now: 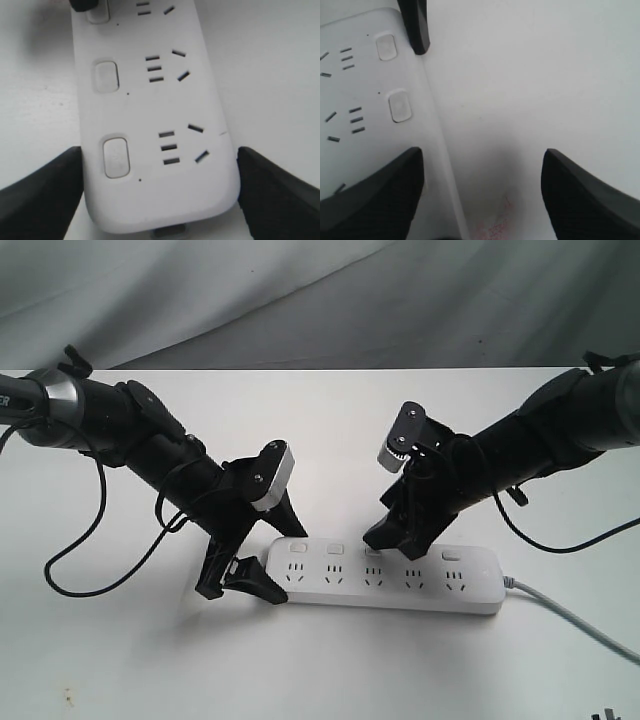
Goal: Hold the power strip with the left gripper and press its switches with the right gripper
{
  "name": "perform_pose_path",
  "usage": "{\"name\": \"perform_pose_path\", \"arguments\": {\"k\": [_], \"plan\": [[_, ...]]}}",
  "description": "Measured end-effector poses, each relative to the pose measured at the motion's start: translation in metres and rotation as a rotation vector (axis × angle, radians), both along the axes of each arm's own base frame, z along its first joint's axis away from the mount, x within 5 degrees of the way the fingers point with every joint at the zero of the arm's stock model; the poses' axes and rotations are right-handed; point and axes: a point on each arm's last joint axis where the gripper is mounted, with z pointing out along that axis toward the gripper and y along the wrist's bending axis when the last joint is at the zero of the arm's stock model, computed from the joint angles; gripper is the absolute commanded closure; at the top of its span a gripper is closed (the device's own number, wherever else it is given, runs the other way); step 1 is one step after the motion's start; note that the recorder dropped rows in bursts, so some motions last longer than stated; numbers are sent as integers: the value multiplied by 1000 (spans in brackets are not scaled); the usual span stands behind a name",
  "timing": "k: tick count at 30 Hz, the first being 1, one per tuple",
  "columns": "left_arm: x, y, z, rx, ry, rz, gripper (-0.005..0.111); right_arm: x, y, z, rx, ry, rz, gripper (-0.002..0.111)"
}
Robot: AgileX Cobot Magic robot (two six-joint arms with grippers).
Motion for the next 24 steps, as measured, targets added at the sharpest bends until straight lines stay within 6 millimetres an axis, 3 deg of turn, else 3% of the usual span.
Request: {"name": "perform_pose_path", "arguments": {"k": [24], "plan": [[0,0,0,0,0,0,106,-4,-3,-6,-25,5,-37,46]]}}
